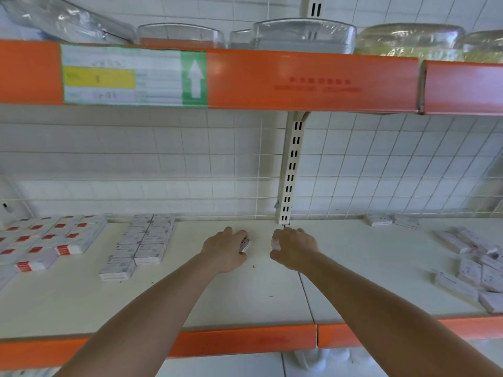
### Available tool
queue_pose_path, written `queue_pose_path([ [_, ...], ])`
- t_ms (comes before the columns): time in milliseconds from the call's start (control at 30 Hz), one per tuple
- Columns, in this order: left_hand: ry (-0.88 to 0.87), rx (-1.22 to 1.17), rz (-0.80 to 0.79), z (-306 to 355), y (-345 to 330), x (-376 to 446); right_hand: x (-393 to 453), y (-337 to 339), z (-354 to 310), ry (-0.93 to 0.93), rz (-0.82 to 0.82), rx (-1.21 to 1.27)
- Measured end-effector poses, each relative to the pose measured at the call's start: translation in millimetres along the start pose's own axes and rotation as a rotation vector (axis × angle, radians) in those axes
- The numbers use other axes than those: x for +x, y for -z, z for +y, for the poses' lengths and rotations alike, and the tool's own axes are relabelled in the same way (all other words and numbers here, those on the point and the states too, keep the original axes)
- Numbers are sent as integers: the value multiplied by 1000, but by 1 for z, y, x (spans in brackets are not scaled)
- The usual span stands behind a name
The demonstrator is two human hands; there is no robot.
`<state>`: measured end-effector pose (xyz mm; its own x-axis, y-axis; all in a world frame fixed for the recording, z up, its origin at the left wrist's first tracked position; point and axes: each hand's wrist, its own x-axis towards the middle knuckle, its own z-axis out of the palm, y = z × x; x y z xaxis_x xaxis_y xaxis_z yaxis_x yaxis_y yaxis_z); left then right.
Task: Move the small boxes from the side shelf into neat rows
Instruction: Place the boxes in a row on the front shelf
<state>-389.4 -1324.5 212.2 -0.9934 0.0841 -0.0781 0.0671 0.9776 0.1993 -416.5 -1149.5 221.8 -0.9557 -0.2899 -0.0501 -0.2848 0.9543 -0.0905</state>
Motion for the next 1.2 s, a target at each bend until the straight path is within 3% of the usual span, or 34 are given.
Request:
queue_pose_path([
  [800, 217, -126, 44, -35, -13, 15, 41, -21, -44, 215, -36, 5],
  [1200, 294, -153, 29, -53, -13, 29, 52, -23, -73, 261, -143, 107],
])
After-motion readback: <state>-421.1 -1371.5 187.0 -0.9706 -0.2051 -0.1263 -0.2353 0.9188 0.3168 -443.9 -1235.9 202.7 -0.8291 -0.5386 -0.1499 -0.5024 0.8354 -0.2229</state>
